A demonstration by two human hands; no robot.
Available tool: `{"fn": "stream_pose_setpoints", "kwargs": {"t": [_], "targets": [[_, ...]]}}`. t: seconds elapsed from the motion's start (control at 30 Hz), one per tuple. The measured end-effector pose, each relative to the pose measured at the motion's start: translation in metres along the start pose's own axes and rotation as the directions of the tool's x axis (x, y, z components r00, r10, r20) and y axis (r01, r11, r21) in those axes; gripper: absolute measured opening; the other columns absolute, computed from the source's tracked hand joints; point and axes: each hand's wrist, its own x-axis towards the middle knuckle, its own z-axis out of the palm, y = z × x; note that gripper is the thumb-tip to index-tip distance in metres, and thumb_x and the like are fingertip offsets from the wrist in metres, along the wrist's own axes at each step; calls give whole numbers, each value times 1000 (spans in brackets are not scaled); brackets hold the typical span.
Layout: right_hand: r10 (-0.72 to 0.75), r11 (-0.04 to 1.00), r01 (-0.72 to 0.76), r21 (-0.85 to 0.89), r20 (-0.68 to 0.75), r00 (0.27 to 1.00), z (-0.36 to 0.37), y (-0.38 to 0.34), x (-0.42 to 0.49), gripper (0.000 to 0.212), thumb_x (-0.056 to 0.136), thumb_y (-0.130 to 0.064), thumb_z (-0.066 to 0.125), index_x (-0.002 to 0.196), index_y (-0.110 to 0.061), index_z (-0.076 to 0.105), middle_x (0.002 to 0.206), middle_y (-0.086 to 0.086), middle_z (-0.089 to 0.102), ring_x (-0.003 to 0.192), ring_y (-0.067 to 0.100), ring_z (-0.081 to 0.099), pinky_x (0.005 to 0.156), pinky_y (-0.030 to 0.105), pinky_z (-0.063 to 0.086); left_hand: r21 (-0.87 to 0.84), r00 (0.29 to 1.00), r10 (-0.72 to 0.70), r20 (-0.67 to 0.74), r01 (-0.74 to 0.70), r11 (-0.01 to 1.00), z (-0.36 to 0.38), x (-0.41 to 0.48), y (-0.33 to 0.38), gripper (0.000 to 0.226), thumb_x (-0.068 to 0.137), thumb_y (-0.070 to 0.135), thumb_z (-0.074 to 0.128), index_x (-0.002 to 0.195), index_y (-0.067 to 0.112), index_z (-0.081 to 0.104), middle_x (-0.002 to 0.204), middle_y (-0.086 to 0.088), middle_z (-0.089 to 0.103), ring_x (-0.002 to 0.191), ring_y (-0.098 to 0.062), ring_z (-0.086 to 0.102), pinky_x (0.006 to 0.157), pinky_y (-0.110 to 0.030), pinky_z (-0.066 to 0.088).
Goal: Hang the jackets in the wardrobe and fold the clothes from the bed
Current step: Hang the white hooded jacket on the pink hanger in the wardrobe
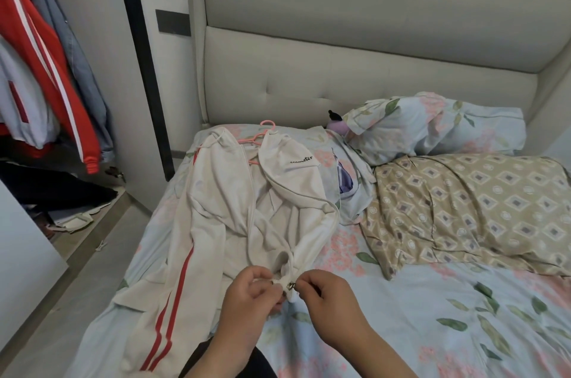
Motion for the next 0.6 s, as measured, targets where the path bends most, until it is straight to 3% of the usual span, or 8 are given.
{"fn": "stream_pose_setpoints", "kwargs": {"t": [0.17,0.37,0.6], "targets": [[-7,998,2,70,75,997,11,-13,-9,38,93,-18,56,57,-27,52,56,-10,50,58,6,45,57,17,36,-144,993,-102,-54,94,985,-13,-18,5,22,81,-11,70,97,0,59,69,-16,67,63,-23,69,61,-27,57],[-39,999,39,1,81,996,20,-23,-19,17,84,-29,68,70,-21,67,69,-10,64,61,5,55,57,15,42,-215,976,-192,-103,167,962,-21,-37,5,24,82,-11,68,101,0,58,67,-16,68,64,-23,70,60,-29,58],[-5,998,1,64,57,998,19,-33,-26,16,85,-17,65,70,-19,72,66,-2,66,57,6,55,58,21,44,-215,954,-200,-225,151,965,-15,-52,2,15,80,-11,69,89,1,68,70,-18,71,61,-21,70,58,-29,57]]}}
